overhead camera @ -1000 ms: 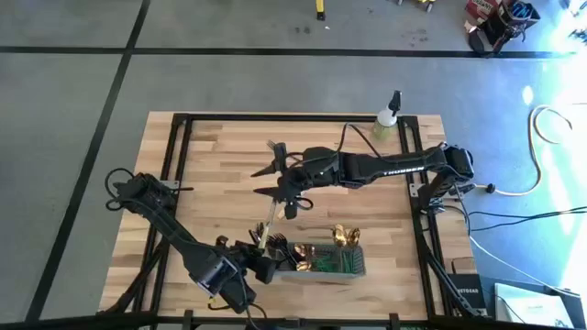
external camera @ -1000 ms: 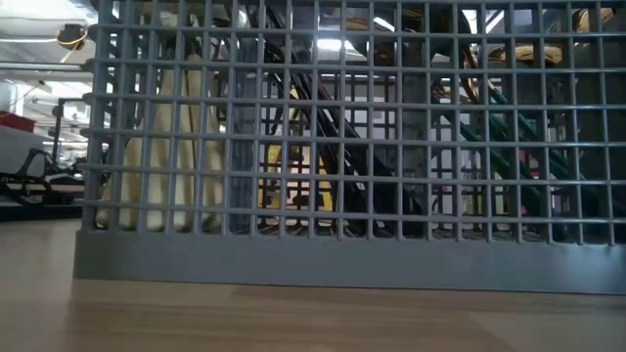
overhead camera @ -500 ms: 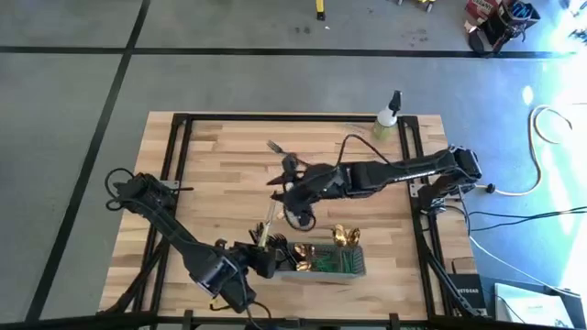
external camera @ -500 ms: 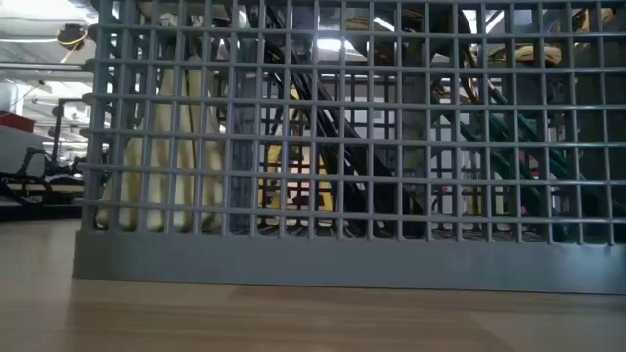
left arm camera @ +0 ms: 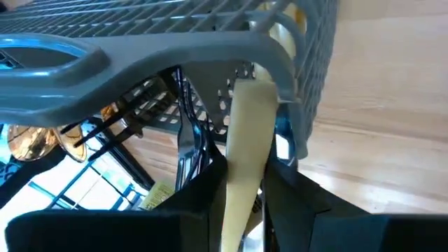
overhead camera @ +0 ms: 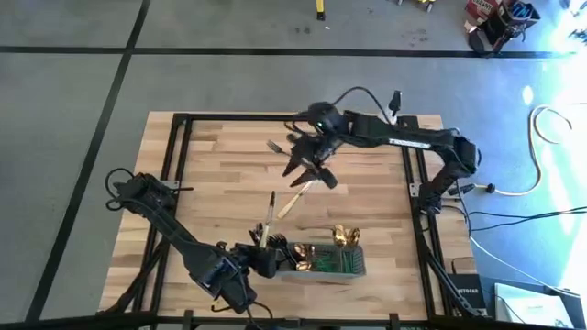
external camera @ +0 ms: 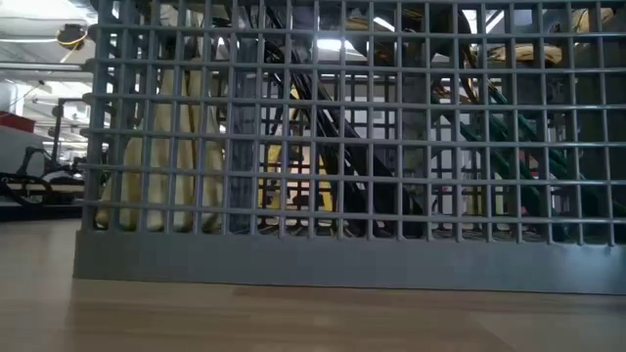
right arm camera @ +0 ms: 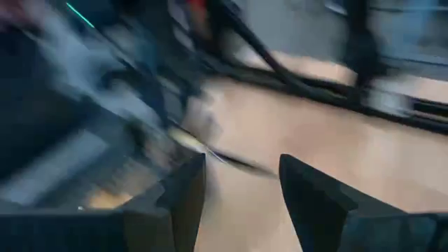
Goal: Sort silverware
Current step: Put the top yellow knife into the gray cutlery rack
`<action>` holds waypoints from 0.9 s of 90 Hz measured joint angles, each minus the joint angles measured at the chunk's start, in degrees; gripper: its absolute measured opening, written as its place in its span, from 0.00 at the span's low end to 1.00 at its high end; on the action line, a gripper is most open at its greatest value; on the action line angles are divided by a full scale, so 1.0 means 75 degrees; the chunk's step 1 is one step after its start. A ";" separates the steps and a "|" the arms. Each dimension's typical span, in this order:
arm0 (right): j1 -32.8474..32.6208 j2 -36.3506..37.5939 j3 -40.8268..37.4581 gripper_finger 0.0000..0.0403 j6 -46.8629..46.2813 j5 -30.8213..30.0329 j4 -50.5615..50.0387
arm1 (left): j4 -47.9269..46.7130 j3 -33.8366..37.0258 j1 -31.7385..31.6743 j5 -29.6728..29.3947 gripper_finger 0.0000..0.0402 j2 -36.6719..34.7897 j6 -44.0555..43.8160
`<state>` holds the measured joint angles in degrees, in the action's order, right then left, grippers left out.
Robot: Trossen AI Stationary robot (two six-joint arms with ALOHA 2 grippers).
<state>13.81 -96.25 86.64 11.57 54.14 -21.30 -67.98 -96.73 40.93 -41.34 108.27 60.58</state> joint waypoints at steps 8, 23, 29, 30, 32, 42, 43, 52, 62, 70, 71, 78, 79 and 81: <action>-0.0017 -0.0212 0.0002 0.41 -0.0885 0.0407 0.0622 | -0.0006 0.0000 -0.0009 0.0003 0.20 0.0000 0.0003; -0.0201 -0.0481 -0.0216 0.41 0.0112 0.1605 -0.0244 | -0.0018 0.0000 -0.0015 0.0003 0.20 0.0000 -0.0012; -0.0138 -0.0429 -0.0314 0.41 0.0418 0.1176 -0.0410 | -0.0013 0.0000 -0.0015 0.0003 0.20 0.0000 -0.0015; -0.0108 -0.0424 -0.0340 0.41 0.0429 0.1117 -0.0423 | -0.0012 0.0000 -0.0015 0.0003 0.20 0.0000 -0.0015; -0.0046 -0.0420 -0.0412 0.41 0.0401 0.1007 -0.0391 | -0.0006 0.0000 -0.0015 0.0003 0.20 0.0000 -0.0015; 0.0113 -0.0462 -0.1032 0.41 -0.0630 0.0082 0.0925 | 0.0005 0.0000 -0.0015 0.0003 0.20 0.0000 -0.0017; 0.0111 -0.0464 -0.1107 0.41 -0.0760 -0.0002 0.1120 | 0.0007 0.0000 -0.0015 0.0003 0.20 0.0000 -0.0017; 0.0037 -0.0455 -0.1653 0.41 -0.1475 -0.0331 0.2701 | 0.0008 0.0000 -0.0015 0.0000 0.20 0.0000 0.0000; 0.0177 -0.0449 -0.2033 0.41 -0.1217 -0.0851 0.2749 | 0.0013 0.0000 -0.0015 0.0000 0.20 0.0000 -0.0015; 0.0341 -0.0455 -0.2242 0.41 -0.0983 -0.1175 0.2631 | 0.0014 0.0000 -0.0015 0.0003 0.20 0.0000 0.0003; 0.0352 -0.0455 -0.2261 0.41 -0.0958 -0.1260 0.2646 | 0.0014 0.0000 -0.0015 0.0002 0.20 0.0000 0.0003; 0.0285 -0.0452 -0.2455 0.41 -0.0913 -0.1922 0.2878 | 0.0014 0.0000 -0.0015 0.0000 0.20 0.0000 0.0001; 0.0262 -0.0452 -0.2488 0.41 -0.0933 -0.1947 0.2934 | 0.0015 0.0000 -0.0015 0.0000 0.20 0.0000 -0.0001; 0.0213 -0.0454 -0.2559 0.41 -0.1037 -0.1902 0.3091 | 0.0017 0.0000 -0.0015 0.0000 0.20 0.0000 -0.0007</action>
<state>15.41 -99.65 67.45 3.80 39.88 1.88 -67.85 -96.73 40.82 -41.34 108.27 60.52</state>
